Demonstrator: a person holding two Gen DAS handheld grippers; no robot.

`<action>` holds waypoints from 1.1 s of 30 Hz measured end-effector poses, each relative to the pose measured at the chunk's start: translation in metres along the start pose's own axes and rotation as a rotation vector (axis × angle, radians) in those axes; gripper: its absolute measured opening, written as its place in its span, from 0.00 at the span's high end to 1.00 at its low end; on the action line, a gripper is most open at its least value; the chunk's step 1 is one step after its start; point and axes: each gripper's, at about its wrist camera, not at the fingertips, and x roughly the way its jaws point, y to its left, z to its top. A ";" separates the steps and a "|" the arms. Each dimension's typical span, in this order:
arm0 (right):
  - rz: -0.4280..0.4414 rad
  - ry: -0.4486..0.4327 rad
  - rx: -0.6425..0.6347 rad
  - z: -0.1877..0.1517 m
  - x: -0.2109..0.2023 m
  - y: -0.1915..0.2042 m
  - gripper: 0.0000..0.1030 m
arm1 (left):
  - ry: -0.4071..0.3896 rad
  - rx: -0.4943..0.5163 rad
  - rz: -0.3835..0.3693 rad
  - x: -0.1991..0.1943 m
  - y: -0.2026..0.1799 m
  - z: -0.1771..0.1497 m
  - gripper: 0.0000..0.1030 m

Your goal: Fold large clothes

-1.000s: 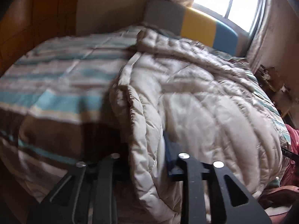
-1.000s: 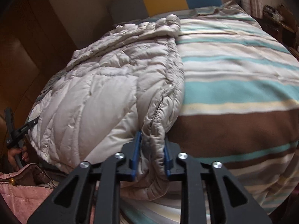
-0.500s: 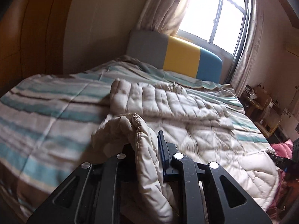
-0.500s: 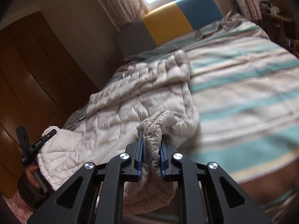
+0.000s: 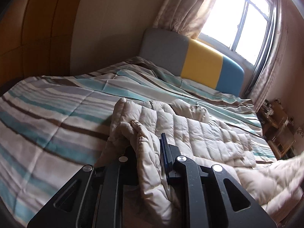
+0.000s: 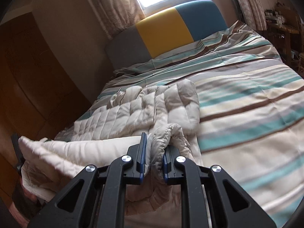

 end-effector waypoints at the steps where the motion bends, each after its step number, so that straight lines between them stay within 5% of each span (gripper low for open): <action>1: 0.001 0.004 0.013 0.007 0.009 -0.001 0.87 | 0.008 0.009 0.012 0.010 0.000 0.005 0.83; 9: -0.017 0.040 0.115 0.041 0.067 -0.023 0.85 | 0.083 -0.003 0.058 0.068 0.008 0.021 0.83; 13: -0.001 0.035 0.169 0.047 0.089 -0.034 0.76 | 0.126 -0.048 0.071 0.092 0.017 0.021 0.81; 17: 0.009 0.010 0.231 0.050 0.101 -0.047 0.55 | 0.145 -0.115 0.043 0.101 0.027 0.025 0.68; 19: 0.016 -0.021 0.238 0.052 0.099 -0.049 0.49 | 0.126 -0.142 0.007 0.097 0.031 0.028 0.50; 23: 0.024 -0.138 0.200 0.057 0.079 -0.049 0.20 | 0.006 -0.201 -0.060 0.073 0.046 0.037 0.24; 26: 0.016 -0.235 0.177 0.054 0.053 -0.054 0.09 | -0.061 -0.240 -0.059 0.057 0.059 0.037 0.15; 30: -0.028 -0.175 0.161 0.036 0.043 -0.068 0.06 | -0.205 -0.225 0.062 0.029 0.073 0.022 0.04; 33: -0.032 -0.060 0.159 0.012 0.052 -0.079 0.06 | -0.140 -0.233 0.050 0.032 0.087 0.004 0.03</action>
